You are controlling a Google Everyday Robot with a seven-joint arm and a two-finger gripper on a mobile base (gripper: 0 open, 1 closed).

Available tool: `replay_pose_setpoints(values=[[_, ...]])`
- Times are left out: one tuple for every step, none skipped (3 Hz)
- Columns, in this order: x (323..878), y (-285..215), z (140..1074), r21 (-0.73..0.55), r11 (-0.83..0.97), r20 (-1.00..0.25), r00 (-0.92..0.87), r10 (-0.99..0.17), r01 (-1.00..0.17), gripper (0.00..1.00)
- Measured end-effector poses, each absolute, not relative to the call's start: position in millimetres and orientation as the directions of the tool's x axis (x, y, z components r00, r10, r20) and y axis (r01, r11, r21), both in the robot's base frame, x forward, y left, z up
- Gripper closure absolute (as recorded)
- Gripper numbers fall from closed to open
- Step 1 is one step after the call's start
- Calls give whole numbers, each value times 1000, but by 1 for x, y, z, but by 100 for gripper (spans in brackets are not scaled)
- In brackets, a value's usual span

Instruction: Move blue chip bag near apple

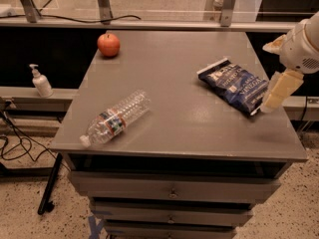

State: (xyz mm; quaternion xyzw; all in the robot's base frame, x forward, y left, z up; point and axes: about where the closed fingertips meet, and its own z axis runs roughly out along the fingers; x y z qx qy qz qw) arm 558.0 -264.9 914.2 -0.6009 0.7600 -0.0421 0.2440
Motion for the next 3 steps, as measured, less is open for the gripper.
replay_pose_setpoints(values=[[596,-278,886,-329,305,-341,-188,-921,-894,0],[615,-274,864,-257,349,-385,-236,-892,-901,0],[626,-265,854,-203,379,-419,-270,-867,-903,18]])
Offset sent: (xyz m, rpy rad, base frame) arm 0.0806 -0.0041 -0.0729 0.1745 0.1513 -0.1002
